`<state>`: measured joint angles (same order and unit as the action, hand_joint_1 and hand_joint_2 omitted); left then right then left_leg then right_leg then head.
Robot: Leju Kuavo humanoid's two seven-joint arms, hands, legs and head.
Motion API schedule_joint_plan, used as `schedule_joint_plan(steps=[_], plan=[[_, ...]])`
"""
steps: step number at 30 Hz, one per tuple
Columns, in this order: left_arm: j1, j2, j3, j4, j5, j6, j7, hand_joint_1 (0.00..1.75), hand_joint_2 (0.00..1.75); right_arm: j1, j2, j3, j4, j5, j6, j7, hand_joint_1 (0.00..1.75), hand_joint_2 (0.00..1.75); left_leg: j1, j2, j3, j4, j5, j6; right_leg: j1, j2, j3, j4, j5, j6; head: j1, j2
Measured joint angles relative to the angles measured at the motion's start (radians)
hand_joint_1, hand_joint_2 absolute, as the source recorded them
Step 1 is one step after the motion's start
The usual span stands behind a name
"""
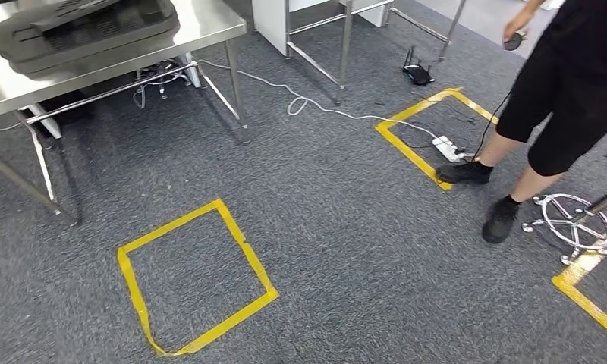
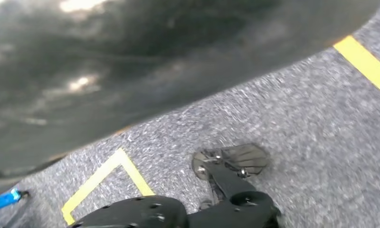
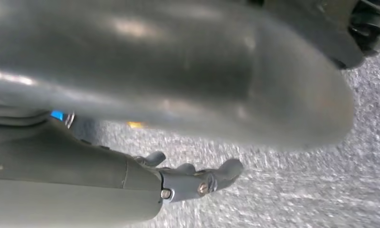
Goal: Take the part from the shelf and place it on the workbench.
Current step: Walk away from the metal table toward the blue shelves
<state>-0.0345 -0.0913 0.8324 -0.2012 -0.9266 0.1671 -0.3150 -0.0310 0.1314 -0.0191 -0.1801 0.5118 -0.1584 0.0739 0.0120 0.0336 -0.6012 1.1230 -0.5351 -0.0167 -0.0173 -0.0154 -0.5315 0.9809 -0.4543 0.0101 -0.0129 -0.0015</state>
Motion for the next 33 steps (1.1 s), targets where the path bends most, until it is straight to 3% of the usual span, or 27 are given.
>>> schedule_joint_plan(steps=[2, 3, 4, 6, 7, 9, 10, 12, 14, 16, 18, 19, 20, 22, 24, 25, 27, 28, 30, 32, 33], plan=[[0.003, 0.0, 0.001, 0.0, 0.0, 0.0, -0.008, 0.0, 0.0, 0.001, 0.002, 0.0, 0.0, 0.0, 0.002, 0.002, 0.0, 0.0, 0.001, -0.029, -0.054, 0.128, -0.065, -0.006, 0.0, 0.023, -0.002, 0.001, 0.003, -0.004, -0.003, 0.0], [0.005, 0.0, 0.001, 0.0, 0.0, 0.001, -0.012, 0.0, 0.0, 0.002, 0.003, 0.0, 0.0, -0.001, 0.003, 0.002, 0.0, 0.0, 0.002, -0.032, -0.073, 0.17, -0.076, -0.009, 0.0, 0.036, -0.003, 0.002, 0.003, -0.005, -0.003, 0.0], [0.005, 0.001, 0.001, 0.0, -0.002, 0.002, -0.016, 0.0, 0.0, 0.003, 0.003, 0.0, 0.0, -0.003, 0.004, 0.003, 0.0, 0.0, 0.004, -0.033, -0.075, 0.177, -0.068, -0.011, 0.0, 0.049, -0.003, 0.003, 0.003, -0.005, -0.003, 0.0], [0.006, 0.001, 0.001, 0.0, -0.013, 0.006, -0.02, 0.0, 0.0, 0.006, 0.003, -0.003, 0.0, -0.014, 0.006, -0.002, 0.0, 0.0, 0.012, -0.046, -0.029, 0.081, -0.004, -0.015, -0.004, 0.078, -0.002, 0.009, 0.001, -0.001, -0.003, 0.0], [0.006, -0.001, 0.001, 0.001, -0.022, 0.009, -0.02, 0.0, 0.0, 0.007, 0.002, -0.006, 0.0, -0.022, 0.007, -0.009, 0.0, 0.0, 0.018, -0.073, 0.003, 0.016, 0.023, -0.019, -0.004, 0.091, -0.005, 0.014, -0.001, 0.003, -0.004, 0.0], [0.005, -0.008, -0.002, 0.002, -0.044, 0.022, -0.021, 0.0, 0.0, 0.006, -0.002, -0.017, 0.0, -0.04, 0.012, -0.03, 0.0, 0.0, 0.025, -0.119, 0.039, -0.068, 0.046, -0.018, -0.003, 0.114, -0.018, 0.027, -0.005, 0.018, -0.005, 0.0], [0.004, -0.012, -0.004, 0.003, -0.054, 0.03, -0.022, 0.0, 0.0, 0.006, -0.006, -0.024, 0.0, -0.048, 0.017, -0.039, 0.0, 0.0, 0.023, -0.129, 0.04, -0.075, 0.041, -0.013, -0.004, 0.124, -0.029, 0.029, -0.004, 0.026, -0.006, 0.0], [0.001, -0.02, -0.011, 0.003, -0.068, 0.045, -0.023, 0.0, 0.0, 0.01, -0.013, -0.038, 0.0, -0.059, 0.028, -0.048, 0.0, 0.0, 0.017, -0.105, 0.036, -0.078, 0.046, 0.005, -0.008, 0.141, -0.043, 0.027, 0.002, 0.04, -0.006, 0.0], [-0.002, -0.026, -0.017, 0.003, -0.075, 0.054, -0.023, 0.0, 0.0, 0.014, -0.018, -0.047, 0.0, -0.061, 0.037, -0.047, 0.0, 0.0, 0.016, -0.081, 0.035, -0.082, 0.051, 0.023, -0.006, 0.109, -0.067, 0.06, -0.014, 0.044, -0.002, 0.0], [-0.004, -0.03, -0.019, 0.003, -0.078, 0.056, -0.023, 0.0, 0.0, 0.012, -0.02, -0.052, 0.0, -0.057, 0.041, -0.038, 0.0, 0.0, 0.012, -0.053, 0.032, -0.084, 0.052, 0.035, -0.002, 0.053, -0.124, 0.17, -0.065, 0.037, 0.006, 0.0], [-0.003, -0.03, -0.021, 0.003, -0.085, 0.051, -0.021, 0.0, 0.0, 0.009, -0.02, -0.053, 0.0, -0.049, 0.044, -0.025, 0.0, 0.0, 0.006, -0.02, 0.03, -0.084, 0.051, 0.039, -0.001, 0.031, -0.188, 0.294, -0.11, 0.035, 0.008, 0.0], [-0.002, -0.03, -0.023, 0.003, -0.09, 0.048, -0.02, 0.0, 0.0, 0.01, -0.02, -0.053, 0.001, -0.046, 0.046, -0.019, 0.0, 0.0, 0.005, -0.005, 0.029, -0.084, 0.05, 0.04, -0.001, 0.026, -0.198, 0.316, -0.114, 0.039, 0.008, 0.0], [-0.002, -0.029, -0.026, 0.003, -0.094, 0.046, -0.019, 0.0, 0.0, 0.012, -0.02, -0.053, 0.001, -0.043, 0.047, -0.014, 0.0, 0.0, 0.004, 0.008, 0.029, -0.084, 0.05, 0.04, -0.001, 0.022, -0.186, 0.296, -0.102, 0.045, 0.008, 0.0], [-0.003, -0.029, -0.031, 0.003, -0.097, 0.045, -0.018, 0.0, 0.0, 0.013, -0.02, -0.053, 0.001, -0.04, 0.049, -0.011, 0.0, 0.0, 0.002, 0.029, 0.031, -0.084, 0.05, 0.039, 0.003, -0.009, -0.11, 0.162, -0.056, 0.052, 0.009, 0.0], [-0.003, -0.03, -0.033, 0.003, -0.097, 0.045, -0.015, 0.0, 0.0, 0.009, -0.02, -0.053, 0.0, -0.039, 0.049, -0.01, 0.0, 0.0, -0.002, 0.048, 0.035, -0.084, 0.046, 0.032, 0.012, -0.054, -0.05, 0.051, -0.023, 0.045, 0.009, 0.0], [-0.003, -0.03, -0.033, 0.003, -0.096, 0.045, -0.012, 0.0, 0.0, 0.006, -0.021, -0.053, 0.0, -0.037, 0.05, -0.01, 0.0, 0.0, -0.003, 0.058, 0.038, -0.084, 0.045, 0.026, 0.016, -0.065, -0.041, 0.03, -0.017, 0.037, 0.009, 0.0], [-0.004, -0.031, -0.033, 0.003, -0.093, 0.045, -0.003, 0.0, 0.0, 0.005, -0.022, -0.053, 0.0, -0.032, 0.05, -0.011, 0.0, 0.0, -0.002, 0.077, 0.045, -0.089, 0.043, 0.014, 0.018, -0.045, -0.041, 0.025, -0.009, 0.024, 0.009, 0.0], [-0.005, -0.031, -0.033, 0.002, -0.093, 0.045, 0.0, 0.0, 0.0, 0.007, -0.022, -0.053, 0.0, -0.029, 0.049, -0.015, 0.0, 0.0, 0.0, 0.072, 0.048, -0.087, 0.04, 0.007, 0.014, -0.033, -0.036, 0.02, -0.002, 0.018, 0.008, 0.0], [-0.004, -0.032, -0.033, 0.002, -0.092, 0.046, 0.004, 0.0, 0.0, 0.009, -0.024, -0.053, 0.0, -0.022, 0.046, -0.029, 0.0, 0.0, 0.003, 0.027, 0.031, -0.035, 0.001, -0.002, 0.001, -0.011, -0.025, 0.009, 0.012, 0.006, 0.003, 0.0], [-0.001, -0.032, -0.033, 0.002, -0.093, 0.046, 0.006, 0.0, 0.0, 0.008, -0.024, -0.053, 0.0, -0.015, 0.04, -0.045, 0.0, 0.0, 0.007, -0.023, -0.023, 0.089, -0.066, -0.007, -0.004, 0.012, -0.025, 0.008, 0.016, 0.0, -0.002, 0.0], [0.001, -0.032, -0.032, 0.002, -0.094, 0.046, 0.006, 0.0, 0.0, 0.007, -0.023, -0.053, 0.0, -0.013, 0.039, -0.052, 0.0, 0.0, 0.007, -0.031, -0.051, 0.147, -0.088, -0.009, -0.003, 0.026, -0.025, 0.009, 0.016, 0.0, -0.003, 0.0]])
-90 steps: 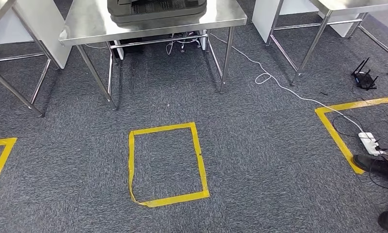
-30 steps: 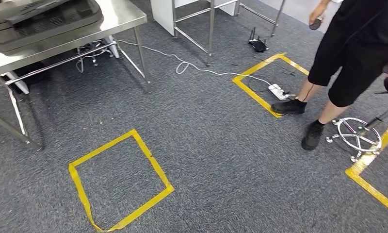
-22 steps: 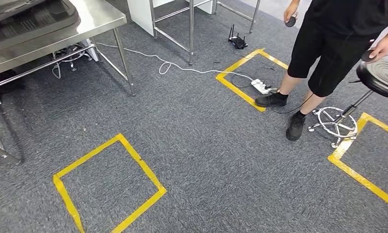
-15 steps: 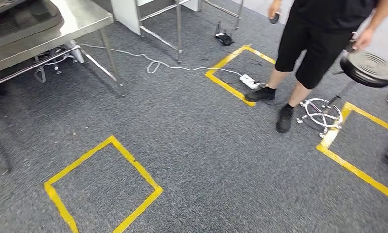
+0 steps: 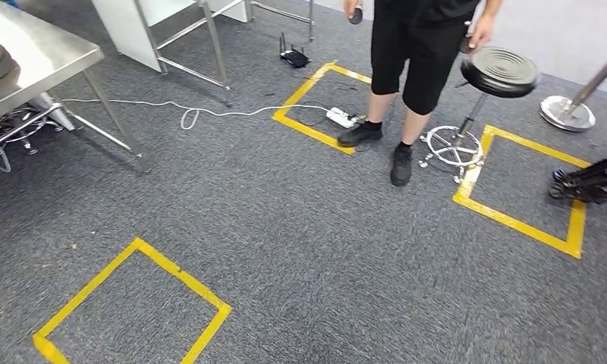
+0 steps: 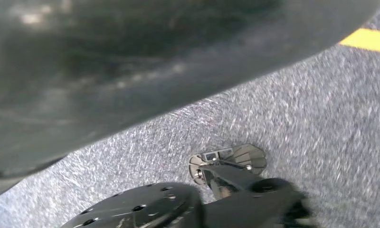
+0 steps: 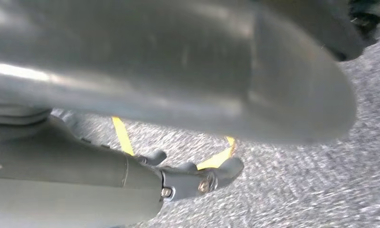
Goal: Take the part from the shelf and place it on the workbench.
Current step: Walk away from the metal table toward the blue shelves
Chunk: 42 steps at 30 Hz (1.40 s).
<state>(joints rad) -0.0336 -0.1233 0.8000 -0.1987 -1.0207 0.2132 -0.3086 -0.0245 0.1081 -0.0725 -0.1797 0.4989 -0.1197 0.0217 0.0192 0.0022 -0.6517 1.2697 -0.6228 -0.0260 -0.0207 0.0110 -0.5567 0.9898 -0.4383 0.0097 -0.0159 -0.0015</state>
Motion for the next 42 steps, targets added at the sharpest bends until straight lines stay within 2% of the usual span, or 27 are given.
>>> schedule_joint_plan(steps=[1, 2, 4, 6, 7, 9, 10, 12, 14, 16, 17, 18, 19, 21, 23, 25, 26, 28, 30, 31, 32, 33, 34, 36, 38, 40, 42], plan=[[0.001, 0.0, 0.0, 0.0, -0.001, 0.0, -0.001, 0.0, 0.0, 0.0, 0.0, 0.0, 0.0, 0.002, -0.001, -0.005, 0.0, 0.0, 0.001, -0.003, -0.016, 0.03, -0.003, -0.002, 0.0, 0.015, 0.0, 0.001, 0.0, 0.0, 0.0, 0.0], [0.001, 0.0, 0.0, 0.0, -0.001, 0.0, -0.004, 0.0, 0.0, 0.0, 0.001, 0.0, 0.0, 0.003, -0.001, -0.007, 0.0, 0.0, 0.003, -0.005, -0.016, 0.025, 0.014, -0.004, -0.001, 0.029, 0.001, 0.002, 0.0, 0.0, 0.0, 0.0], [0.001, 0.001, 0.0, 0.0, -0.002, 0.0, -0.011, 0.0, 0.0, 0.0, 0.002, 0.0, 0.0, 0.006, -0.001, -0.005, 0.0, 0.0, 0.011, -0.024, 0.035, -0.092, 0.086, -0.008, -0.004, 0.058, 0.001, 0.008, -0.003, 0.005, -0.001, 0.0], [0.0, 0.0, 0.0, 0.001, -0.002, 0.001, -0.019, 0.0, 0.0, -0.001, 0.001, 0.0, 0.0, 0.007, 0.0, 0.006, 0.0, 0.0, 0.017, -0.065, 0.083, -0.201, 0.128, -0.01, -0.002, 0.082, -0.007, 0.02, -0.007, 0.016, -0.002, 0.0], [-0.001, -0.001, 0.0, 0.001, -0.001, 0.001, -0.023, 0.0, 0.0, -0.001, 0.001, 0.0, 0.0, 0.007, 0.001, 0.012, 0.0, 0.0, 0.017, -0.078, 0.091, -0.221, 0.13, -0.007, -0.002, 0.09, -0.014, 0.023, -0.008, 0.022, -0.002, 0.0], [-0.004, -0.001, 0.001, 0.001, 0.001, 0.002, -0.027, 0.0, 0.0, 0.002, 0.0, 0.0, 0.0, 0.006, 0.003, 0.024, 0.0, 0.0, 0.011, -0.067, 0.088, -0.223, 0.129, 0.008, -0.003, 0.105, -0.028, 0.02, -0.003, 0.034, 0.0, 0.0], [-0.005, -0.001, 0.001, 0.0, 0.002, 0.003, -0.027, 0.0, 0.0, 0.004, -0.001, 0.0, 0.0, 0.004, 0.004, 0.029, 0.0, 0.0, 0.009, -0.057, 0.088, -0.225, 0.132, 0.017, -0.004, 0.1, -0.034, 0.023, -0.003, 0.039, 0.001, 0.0], [-0.005, -0.002, 0.001, 0.0, 0.003, 0.005, -0.029, 0.0, 0.0, 0.005, -0.003, 0.0, 0.0, 0.0, 0.006, 0.039, 0.0, 0.0, 0.009, -0.034, 0.088, -0.229, 0.136, 0.034, -0.002, 0.055, -0.063, 0.075, -0.029, 0.04, 0.006, 0.0], [-0.004, -0.003, 0.001, 0.0, 0.003, 0.005, -0.029, 0.0, 0.0, 0.002, -0.003, -0.001, 0.0, -0.003, 0.008, 0.044, 0.0, 0.0, 0.006, -0.007, 0.086, -0.23, 0.135, 0.043, 0.0, 0.009, -0.128, 0.202, -0.085, 0.032, 0.013, 0.0], [-0.002, -0.003, 0.001, 0.0, 0.003, 0.005, -0.029, 0.0, 0.0, 0.002, -0.004, -0.001, 0.001, -0.004, 0.009, 0.045, 0.0, 0.0, 0.003, 0.022, 0.084, -0.23, 0.135, 0.045, 0.0, 0.0, -0.183, 0.31, -0.121, 0.033, 0.013, 0.0], [-0.002, -0.003, 0.001, 0.0, 0.003, 0.005, -0.029, 0.0, 0.0, 0.004, -0.004, -0.001, 0.001, -0.004, 0.009, 0.045, 0.0, 0.0, 0.002, 0.035, 0.084, -0.23, 0.134, 0.045, 0.0, -0.002, -0.187, 0.318, -0.119, 0.037, 0.014, 0.0], [-0.003, -0.003, 0.001, 0.0, 0.003, 0.005, -0.028, 0.0, 0.0, 0.005, -0.005, -0.001, 0.001, -0.005, 0.009, 0.045, 0.0, 0.0, 0.001, 0.047, 0.084, -0.23, 0.134, 0.044, 0.0, -0.006, -0.165, 0.278, -0.101, 0.044, 0.014, 0.0], [-0.003, -0.004, 0.001, 0.0, 0.002, 0.005, -0.028, 0.0, 0.0, 0.006, -0.006, -0.001, 0.001, -0.005, 0.009, 0.045, 0.0, 0.0, 0.001, 0.057, 0.085, -0.23, 0.133, 0.043, 0.001, -0.019, -0.127, 0.208, -0.077, 0.05, 0.014, 0.0], [-0.004, -0.005, 0.001, 0.0, -0.001, 0.005, -0.028, 0.0, 0.0, 0.003, -0.007, -0.002, 0.0, -0.004, 0.009, 0.041, 0.0, 0.0, -0.004, 0.077, 0.089, -0.23, 0.128, 0.036, 0.007, -0.063, -0.054, 0.072, -0.034, 0.051, 0.014, 0.0], [-0.005, -0.004, 0.001, 0.0, -0.003, 0.005, -0.03, 0.0, 0.0, -0.001, -0.006, -0.002, 0.0, -0.003, 0.009, 0.034, 0.0, 0.0, -0.008, 0.096, 0.096, -0.232, 0.124, 0.024, 0.014, -0.081, -0.036, 0.029, -0.02, 0.04, 0.013, 0.0], [-0.007, -0.005, 0.001, -0.001, -0.004, 0.004, -0.035, 0.0, 0.0, 0.0, -0.006, -0.002, 0.0, -0.002, 0.008, 0.03, 0.0, 0.0, -0.005, 0.112, 0.106, -0.238, 0.122, 0.011, 0.012, -0.057, -0.035, 0.024, -0.012, 0.026, 0.013, 0.0], [-0.008, -0.005, 0.001, -0.001, -0.005, 0.004, -0.036, 0.0, 0.0, 0.001, -0.006, -0.002, 0.0, -0.002, 0.008, 0.03, 0.0, 0.0, -0.003, 0.103, 0.108, -0.232, 0.114, 0.005, 0.007, -0.045, -0.028, 0.02, -0.007, 0.019, 0.011, 0.0], [-0.008, -0.005, 0.001, -0.001, -0.005, 0.003, -0.039, 0.0, 0.0, 0.004, -0.006, -0.002, 0.0, -0.002, 0.007, 0.029, 0.0, 0.0, 0.002, 0.053, 0.084, -0.161, 0.066, -0.002, -0.004, -0.023, -0.016, 0.012, 0.001, 0.007, 0.004, 0.0], [-0.006, -0.005, 0.001, -0.001, -0.006, 0.002, -0.039, 0.0, 0.0, 0.003, -0.004, -0.002, 0.0, -0.002, 0.007, 0.028, 0.0, 0.0, 0.003, 0.006, 0.022, -0.027, 0.001, -0.006, -0.003, 0.001, -0.014, 0.013, 0.002, 0.002, -0.002, 0.0], [-0.005, -0.004, 0.001, -0.001, -0.006, 0.002, -0.04, 0.0, 0.0, 0.003, -0.004, -0.002, 0.0, -0.001, 0.007, 0.028, 0.0, 0.0, 0.003, -0.002, -0.006, 0.024, -0.013, -0.008, -0.002, 0.016, -0.014, 0.013, 0.002, 0.002, -0.002, 0.0], [-0.003, -0.004, 0.001, -0.001, -0.007, 0.002, -0.042, 0.0, 0.0, 0.004, -0.003, -0.002, 0.0, 0.0, 0.007, 0.028, 0.0, 0.0, 0.003, -0.005, -0.02, 0.043, -0.007, -0.009, -0.001, 0.031, -0.013, 0.014, 0.001, 0.002, -0.002, 0.0], [-0.003, -0.004, 0.001, -0.001, -0.009, 0.002, -0.043, 0.0, 0.0, 0.004, -0.003, -0.002, 0.0, 0.0, 0.007, 0.028, 0.0, 0.0, 0.004, -0.007, -0.015, 0.021, 0.02, -0.009, -0.001, 0.046, -0.011, 0.015, 0.001, 0.002, -0.002, 0.0], [-0.002, -0.004, 0.001, -0.001, -0.01, 0.002, -0.044, 0.0, 0.0, 0.005, -0.002, -0.002, 0.0, 0.001, 0.007, 0.028, 0.0, 0.0, 0.007, -0.014, 0.005, -0.034, 0.059, -0.009, -0.002, 0.061, -0.01, 0.016, 0.0, 0.003, -0.002, 0.0], [-0.002, -0.004, 0.001, 0.0, -0.013, 0.002, -0.045, 0.0, 0.0, 0.004, -0.002, -0.002, 0.0, 0.002, 0.007, 0.028, 0.0, 0.0, 0.014, -0.054, 0.056, -0.164, 0.122, -0.007, 0.0, 0.089, -0.013, 0.023, -0.003, 0.009, -0.003, 0.0], [-0.003, -0.004, 0.001, 0.0, -0.015, 0.002, -0.045, 0.0, 0.0, 0.002, -0.001, -0.002, 0.0, 0.004, 0.007, 0.028, 0.0, 0.0, 0.013, -0.078, 0.076, -0.222, 0.136, 0.0, 0.001, 0.109, -0.024, 0.027, -0.006, 0.02, -0.004, 0.0], [-0.006, -0.005, 0.001, 0.0, -0.015, 0.002, -0.043, 0.0, 0.0, 0.005, -0.002, -0.002, 0.0, 0.006, 0.007, 0.03, 0.0, 0.0, 0.008, -0.058, 0.079, -0.227, 0.136, 0.016, -0.001, 0.121, -0.034, 0.025, -0.005, 0.033, -0.004, 0.0], [-0.007, -0.005, 0.001, 0.0, -0.015, 0.002, -0.042, 0.0, 0.0, 0.008, -0.002, -0.003, 0.001, 0.008, 0.007, 0.033, 0.0, 0.0, 0.008, -0.037, 0.085, -0.234, 0.141, 0.033, 0.0, 0.085, -0.05, 0.052, -0.019, 0.038, -0.001, 0.0]])
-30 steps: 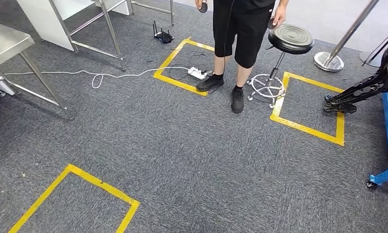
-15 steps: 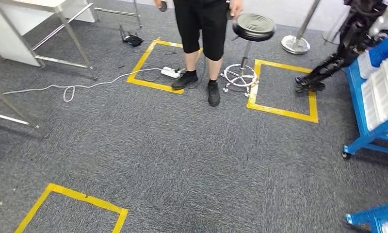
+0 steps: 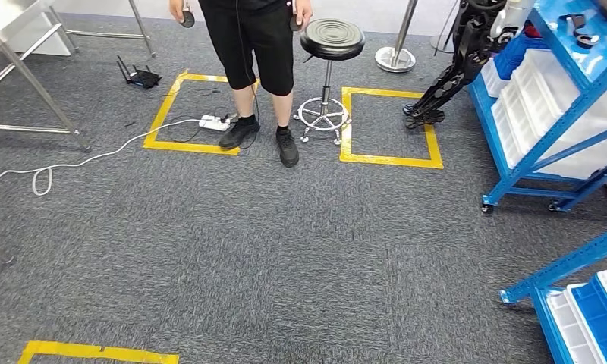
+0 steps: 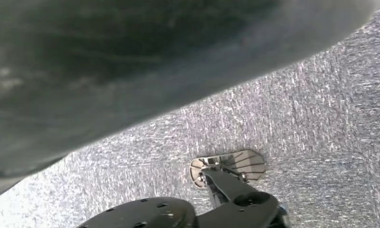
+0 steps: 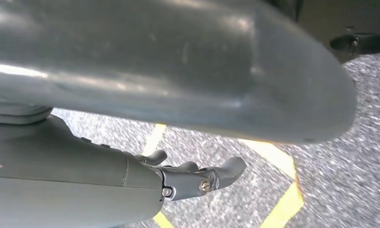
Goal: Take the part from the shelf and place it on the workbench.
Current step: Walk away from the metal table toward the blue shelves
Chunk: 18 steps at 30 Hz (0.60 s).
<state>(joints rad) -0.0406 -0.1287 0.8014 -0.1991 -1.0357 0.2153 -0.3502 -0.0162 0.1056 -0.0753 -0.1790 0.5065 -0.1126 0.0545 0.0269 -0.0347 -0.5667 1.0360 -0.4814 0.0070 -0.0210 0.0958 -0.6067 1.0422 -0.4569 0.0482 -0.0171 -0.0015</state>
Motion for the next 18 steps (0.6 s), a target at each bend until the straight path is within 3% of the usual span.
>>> schedule_joint_plan(steps=[2, 4, 5, 6, 7, 9, 11, 13, 14, 16, 18], plan=[[0.002, 0.0, 0.0, 0.0, 0.0, 0.0, 0.001, 0.0, 0.0, -0.003, 0.0, -0.001, 0.0, 0.001, 0.0, 0.001, 0.0, 0.0, 0.0, 0.025, 0.001, -0.003, 0.003, 0.01, 0.002, -0.058, -0.052, 0.103, -0.047, -0.005, 0.006, 0.0], [0.004, 0.0, 0.0, 0.0, 0.0, 0.0, 0.002, 0.0, 0.0, -0.007, 0.001, -0.002, 0.0, 0.001, 0.0, 0.001, 0.0, 0.0, -0.002, 0.054, 0.0, -0.003, 0.002, 0.013, 0.0, -0.08, -0.116, 0.224, -0.091, -0.007, 0.009, 0.0], [0.005, 0.0, 0.0, 0.0, 0.0, 0.0, 0.002, 0.0, 0.0, -0.007, 0.001, -0.003, 0.0, 0.001, 0.0, 0.001, 0.0, 0.0, -0.002, 0.067, -0.001, -0.002, 0.001, 0.013, -0.001, -0.084, -0.132, 0.251, -0.096, -0.003, 0.009, 0.0], [0.004, -0.001, 0.0, 0.0, 0.0, 0.0, 0.002, 0.0, 0.0, -0.006, 0.0, -0.004, 0.0, 0.002, 0.0, 0.001, 0.0, 0.0, -0.002, 0.08, -0.001, -0.002, 0.0, 0.013, -0.002, -0.088, -0.126, 0.238, -0.086, 0.005, 0.01, 0.0], [0.004, -0.002, 0.0, 0.0, 0.0, 0.0, 0.002, 0.0, 0.0, -0.005, -0.001, -0.004, 0.0, 0.002, 0.0, 0.001, 0.0, 0.0, -0.002, 0.091, 0.0, -0.002, -0.002, 0.011, -0.003, -0.098, -0.1, 0.186, -0.065, 0.013, 0.01, 0.0], [0.003, -0.003, 0.0, 0.0, 0.0, -0.001, 0.002, 0.0, 0.0, -0.007, -0.002, -0.005, 0.0, 0.002, 0.0, 0.001, 0.0, 0.0, -0.006, 0.113, 0.005, -0.002, -0.008, 0.003, 0.0, -0.149, -0.024, 0.047, -0.019, 0.022, 0.012, 0.0], [0.004, -0.003, 0.0, 0.0, 0.0, -0.002, 0.002, 0.0, 0.0, -0.012, -0.001, -0.005, 0.0, 0.002, 0.0, 0.0, 0.0, 0.0, -0.013, 0.134, 0.013, -0.003, -0.015, -0.01, 0.004, -0.179, 0.013, -0.019, 0.004, 0.013, 0.012, 0.0], [0.002, -0.004, 0.0, 0.0, 0.0, -0.003, 0.001, 0.0, 0.0, -0.012, -0.002, -0.005, 0.0, 0.002, 0.001, 0.0, 0.0, 0.0, -0.014, 0.156, 0.026, -0.01, -0.02, -0.023, 0.007, -0.155, 0.012, -0.022, 0.012, -0.003, 0.011, 0.0], [0.0, -0.004, 0.0, 0.0, 0.0, -0.003, 0.0, 0.0, 0.0, -0.01, -0.002, -0.005, 0.0, 0.002, 0.002, 0.0, 0.0, 0.0, -0.011, 0.156, 0.031, -0.008, -0.026, -0.03, 0.003, -0.142, 0.014, -0.025, 0.015, -0.01, 0.01, 0.0], [-0.002, -0.004, 0.0, 0.0, 0.0, -0.003, -0.002, 0.0, 0.0, -0.008, -0.003, -0.005, 0.0, 0.002, 0.002, 0.0, 0.0, 0.0, -0.005, 0.113, 0.018, 0.042, -0.064, -0.037, -0.006, -0.117, 0.022, -0.029, 0.019, -0.022, 0.005, 0.0], [0.0, -0.004, 0.0, 0.0, 0.0, -0.003, -0.002, 0.0, 0.0, -0.008, -0.002, -0.006, 0.0, 0.002, 0.002, 0.0, 0.0, 0.0, -0.004, 0.055, -0.039, 0.167, -0.131, -0.038, -0.008, -0.093, 0.022, -0.03, 0.021, -0.032, 0.0, 0.0]])
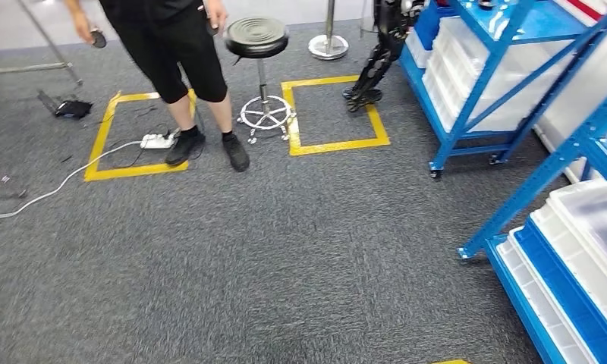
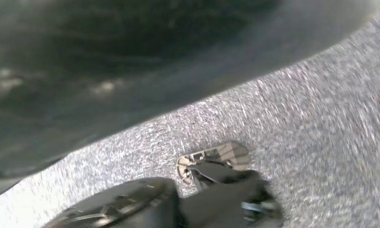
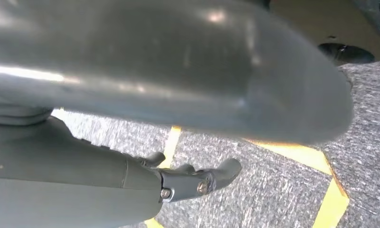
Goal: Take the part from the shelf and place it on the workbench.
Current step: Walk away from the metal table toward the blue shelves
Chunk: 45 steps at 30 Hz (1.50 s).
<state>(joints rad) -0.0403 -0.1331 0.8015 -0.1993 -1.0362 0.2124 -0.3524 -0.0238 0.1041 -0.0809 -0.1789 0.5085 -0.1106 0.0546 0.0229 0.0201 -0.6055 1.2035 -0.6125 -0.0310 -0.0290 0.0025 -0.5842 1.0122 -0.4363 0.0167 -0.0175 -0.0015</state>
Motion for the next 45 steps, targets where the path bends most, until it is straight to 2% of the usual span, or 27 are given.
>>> schedule_joint_plan(steps=[2, 3, 5, 7, 9, 10, 11, 13, 15, 17, 18, 20, 21, 23, 24, 26, 28, 30, 32, 33, 34, 35, 37, 39, 41, 43, 45], plan=[[0.003, 0.0, 0.0, 0.0, 0.0, 0.0, 0.0, 0.0, 0.0, 0.0, 0.001, 0.0, 0.0, 0.0, 0.0, 0.0, 0.0, 0.0, -0.001, -0.02, -0.056, 0.104, -0.032, 0.0, 0.004, 0.029, 0.001, 0.001, -0.001, -0.004, -0.001, 0.0], [0.005, 0.0, 0.0, 0.0, 0.0, 0.0, 0.0, 0.0, 0.0, 0.001, 0.001, 0.0, 0.0, 0.0, 0.0, 0.0, 0.0, 0.0, -0.001, -0.023, -0.063, 0.107, -0.018, 0.001, 0.005, 0.045, 0.002, 0.001, -0.001, -0.005, -0.001, 0.0], [0.005, 0.0, 0.0, 0.0, 0.0, 0.0, 0.0, 0.0, 0.0, 0.001, 0.001, 0.0, 0.0, 0.0, 0.0, 0.0, 0.0, 0.0, 0.003, -0.041, -0.029, 0.009, 0.057, 0.002, 0.005, 0.077, 0.006, 0.004, -0.002, -0.003, -0.001, 0.0], [0.005, 0.0, 0.001, 0.001, 0.0, 0.0, 0.0, 0.0, 0.0, -0.001, 0.002, 0.0, 0.0, 0.0, 0.0, 0.0, 0.0, 0.0, 0.01, -0.087, 0.016, -0.109, 0.111, 0.004, 0.009, 0.103, 0.002, 0.01, -0.006, 0.004, -0.002, 0.0], [0.004, 0.0, 0.001, 0.001, -0.001, 0.0, 0.0, 0.0, 0.0, -0.001, 0.001, 0.0, 0.0, 0.0, 0.0, 0.0, 0.0, 0.0, 0.007, -0.107, 0.03, -0.15, 0.117, 0.012, 0.01, 0.123, -0.008, 0.012, -0.007, 0.016, -0.001, 0.0], [0.003, 0.0, 0.001, 0.001, -0.001, -0.001, -0.001, 0.0, 0.0, 0.001, 0.001, -0.001, 0.0, 0.001, 0.0, 0.0, 0.0, 0.0, 0.004, -0.096, 0.031, -0.152, 0.117, 0.018, 0.007, 0.133, -0.014, 0.009, -0.005, 0.023, -0.001, 0.0], [0.001, 0.0, 0.001, 0.001, -0.001, -0.001, -0.001, 0.0, 0.0, 0.004, 0.001, -0.001, 0.0, 0.001, 0.0, 0.0, 0.0, 0.0, 0.001, -0.085, 0.034, -0.155, 0.119, 0.027, 0.004, 0.133, -0.018, 0.01, -0.005, 0.028, -0.001, 0.0], [0.0, 0.0, 0.001, 0.0, -0.001, -0.001, -0.002, 0.0, 0.0, 0.005, 0.0, -0.002, 0.0, 0.003, 0.0, 0.0, 0.0, 0.0, 0.0, -0.06, 0.04, -0.161, 0.124, 0.046, 0.007, 0.091, -0.043, 0.051, -0.025, 0.031, 0.004, 0.0], [0.001, -0.001, 0.002, 0.0, -0.001, -0.001, -0.003, 0.0, 0.0, 0.001, 0.001, -0.002, 0.0, 0.004, 0.0, -0.001, 0.0, 0.0, -0.002, -0.032, 0.041, -0.163, 0.126, 0.057, 0.011, 0.032, -0.104, 0.167, -0.076, 0.023, 0.011, 0.0], [0.002, -0.001, 0.002, 0.0, -0.001, -0.002, -0.003, 0.0, 0.0, -0.001, 0.002, -0.002, 0.0, 0.004, 0.0, -0.002, 0.0, 0.0, -0.005, -0.002, 0.04, -0.163, 0.124, 0.06, 0.009, 0.012, -0.165, 0.281, -0.114, 0.023, 0.013, 0.0], [0.002, -0.001, 0.003, 0.0, -0.001, -0.002, -0.003, 0.0, 0.0, 0.0, 0.002, -0.002, 0.0, 0.005, 0.0, -0.002, 0.0, 0.0, -0.006, 0.012, 0.041, -0.163, 0.123, 0.06, 0.009, 0.008, -0.172, 0.295, -0.114, 0.028, 0.013, 0.0], [0.0, -0.001, 0.003, 0.0, -0.001, -0.004, -0.003, 0.0, 0.0, 0.002, 0.0, -0.002, 0.0, 0.005, 0.0, -0.002, 0.0, 0.0, -0.006, 0.035, 0.042, -0.163, 0.12, 0.058, 0.008, -0.008, -0.124, 0.205, -0.076, 0.042, 0.014, 0.0], [0.0, -0.002, 0.003, 0.0, -0.001, -0.005, -0.003, 0.0, 0.0, 0.002, 0.0, -0.002, 0.0, 0.006, 0.0, -0.003, 0.0, 0.0, -0.008, 0.046, 0.044, -0.162, 0.117, 0.055, 0.011, -0.034, -0.083, 0.129, -0.053, 0.044, 0.015, 0.0], [0.001, -0.002, 0.003, 0.0, -0.001, -0.006, -0.003, 0.0, 0.0, -0.003, -0.001, -0.002, 0.0, 0.006, 0.0, -0.004, 0.0, 0.0, -0.014, 0.065, 0.05, -0.163, 0.11, 0.043, 0.017, -0.077, -0.025, 0.028, -0.021, 0.039, 0.015, 0.0], [0.001, -0.002, 0.003, 0.0, -0.001, -0.006, -0.003, 0.0, 0.0, -0.005, -0.001, -0.002, 0.0, 0.006, 0.0, -0.004, 0.0, 0.0, -0.015, 0.075, 0.055, -0.164, 0.107, 0.036, 0.02, -0.086, -0.019, 0.014, -0.015, 0.032, 0.014, 0.0], [-0.001, -0.002, 0.003, 0.0, -0.002, -0.006, -0.003, 0.0, 0.0, -0.005, -0.001, -0.002, 0.0, 0.006, 0.0, -0.004, 0.0, 0.0, -0.012, 0.093, 0.067, -0.171, 0.104, 0.022, 0.021, -0.062, -0.018, 0.01, -0.007, 0.018, 0.013, 0.0], [-0.003, -0.002, 0.003, 0.0, -0.003, -0.006, -0.004, 0.0, 0.0, -0.003, -0.002, -0.002, 0.0, 0.006, 0.0, -0.004, 0.0, 0.0, -0.008, 0.063, 0.068, -0.149, 0.082, 0.011, 0.012, -0.038, -0.008, 0.0, 0.001, 0.004, 0.01, 0.0], [-0.002, -0.002, 0.003, 0.0, -0.003, -0.006, -0.004, 0.0, 0.0, -0.002, -0.002, -0.002, 0.0, 0.006, 0.0, -0.004, 0.0, 0.0, -0.005, 0.006, 0.028, -0.049, 0.022, 0.007, 0.007, -0.014, -0.002, -0.006, 0.005, -0.006, 0.004, 0.0], [0.001, -0.002, 0.004, 0.0, -0.004, -0.007, -0.004, 0.0, 0.0, -0.002, 0.0, -0.002, 0.0, 0.006, 0.0, -0.004, 0.0, 0.0, -0.004, -0.019, -0.034, 0.074, -0.029, 0.006, 0.01, 0.014, -0.001, -0.005, 0.006, -0.009, 0.002, 0.0], [0.003, -0.002, 0.004, 0.0, -0.005, -0.008, -0.004, 0.0, 0.0, -0.001, 0.0, -0.002, 0.0, 0.006, 0.0, -0.004, 0.0, 0.0, -0.004, -0.023, -0.05, 0.099, -0.028, 0.006, 0.012, 0.029, -0.001, -0.005, 0.006, -0.009, 0.003, 0.0], [0.003, -0.002, 0.004, 0.0, -0.005, -0.01, -0.004, 0.0, 0.0, 0.0, 0.0, -0.002, 0.0, 0.006, 0.0, -0.004, 0.0, 0.0, -0.003, -0.024, -0.051, 0.089, -0.008, 0.007, 0.012, 0.044, 0.001, -0.004, 0.005, -0.009, 0.002, 0.0], [0.003, -0.001, 0.004, 0.0, -0.006, -0.011, -0.004, 0.0, 0.0, 0.0, 0.0, -0.002, 0.0, 0.006, 0.0, -0.004, 0.0, 0.0, -0.001, -0.028, -0.034, 0.04, 0.03, 0.007, 0.012, 0.06, 0.003, -0.003, 0.005, -0.009, 0.002, 0.0], [0.003, -0.001, 0.004, 0.001, -0.006, -0.012, -0.005, 0.0, 0.0, 0.0, 0.0, -0.002, 0.0, 0.006, 0.0, -0.004, 0.0, 0.0, 0.005, -0.063, 0.02, -0.093, 0.099, 0.008, 0.014, 0.088, 0.003, 0.002, 0.003, -0.005, 0.002, 0.0], [0.002, -0.001, 0.004, 0.001, -0.007, -0.012, -0.006, 0.0, 0.0, 0.0, 0.0, -0.002, 0.0, 0.006, 0.0, -0.004, 0.0, 0.0, 0.005, -0.091, 0.046, -0.16, 0.122, 0.012, 0.016, 0.109, -0.004, 0.004, 0.003, 0.005, 0.004, 0.0], [0.001, 0.0, 0.004, 0.001, -0.008, -0.012, -0.007, 0.0, 0.0, 0.002, 0.0, -0.002, 0.0, 0.006, 0.0, -0.004, 0.0, 0.0, -0.001, -0.077, 0.046, -0.165, 0.124, 0.024, 0.012, 0.123, -0.014, 0.001, 0.007, 0.018, 0.004, 0.0], [0.0, 0.0, 0.004, 0.001, -0.009, -0.012, -0.007, 0.0, 0.0, 0.005, 0.0, -0.002, 0.0, 0.006, 0.0, -0.004, 0.0, 0.0, -0.003, -0.056, 0.048, -0.174, 0.131, 0.041, 0.012, 0.091, -0.035, 0.026, -0.003, 0.022, 0.005, 0.0], [0.0, 0.001, 0.004, 0.001, -0.009, -0.014, -0.008, 0.0, 0.0, 0.003, 0.001, -0.003, 0.0, 0.006, 0.0, -0.004, 0.0, 0.0, -0.004, -0.031, 0.048, -0.179, 0.135, 0.052, 0.014, 0.035, -0.091, 0.127, -0.047, 0.016, 0.01, 0.0]])
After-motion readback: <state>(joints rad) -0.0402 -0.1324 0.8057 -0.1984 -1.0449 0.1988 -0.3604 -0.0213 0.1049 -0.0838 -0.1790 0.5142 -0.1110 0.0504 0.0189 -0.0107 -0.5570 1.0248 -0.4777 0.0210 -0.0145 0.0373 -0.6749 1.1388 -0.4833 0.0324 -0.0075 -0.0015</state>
